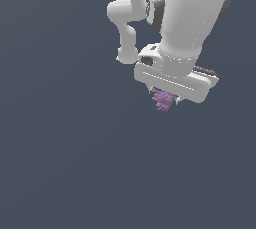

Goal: Pick up the object and move it to a goal position.

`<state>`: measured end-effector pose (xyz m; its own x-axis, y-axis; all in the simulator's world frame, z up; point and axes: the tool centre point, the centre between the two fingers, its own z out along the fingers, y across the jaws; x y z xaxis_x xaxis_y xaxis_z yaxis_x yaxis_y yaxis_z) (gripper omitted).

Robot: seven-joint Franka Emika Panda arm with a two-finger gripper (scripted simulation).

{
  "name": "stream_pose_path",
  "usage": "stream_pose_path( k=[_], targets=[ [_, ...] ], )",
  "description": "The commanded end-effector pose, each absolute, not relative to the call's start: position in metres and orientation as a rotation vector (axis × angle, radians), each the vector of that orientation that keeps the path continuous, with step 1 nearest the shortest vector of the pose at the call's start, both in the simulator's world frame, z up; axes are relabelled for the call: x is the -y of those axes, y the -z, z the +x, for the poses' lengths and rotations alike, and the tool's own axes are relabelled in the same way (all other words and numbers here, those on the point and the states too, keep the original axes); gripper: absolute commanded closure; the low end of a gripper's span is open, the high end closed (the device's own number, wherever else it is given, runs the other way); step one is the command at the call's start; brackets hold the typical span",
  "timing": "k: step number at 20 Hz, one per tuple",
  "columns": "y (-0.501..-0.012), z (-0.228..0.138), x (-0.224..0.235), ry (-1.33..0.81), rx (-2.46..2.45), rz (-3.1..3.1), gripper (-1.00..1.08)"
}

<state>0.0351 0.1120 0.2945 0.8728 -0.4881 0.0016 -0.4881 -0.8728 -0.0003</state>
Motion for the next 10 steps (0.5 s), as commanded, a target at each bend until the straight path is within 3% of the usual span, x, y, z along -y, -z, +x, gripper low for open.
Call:
stream_pose_path(
  k=[1, 10],
  targets=[
    [-0.305, 0.038, -0.12, 0.0, 0.794, 3.039, 1.08],
    [-0.319, 0.042, -0.13, 0.0, 0.793, 3.04, 1.08]
  ],
)
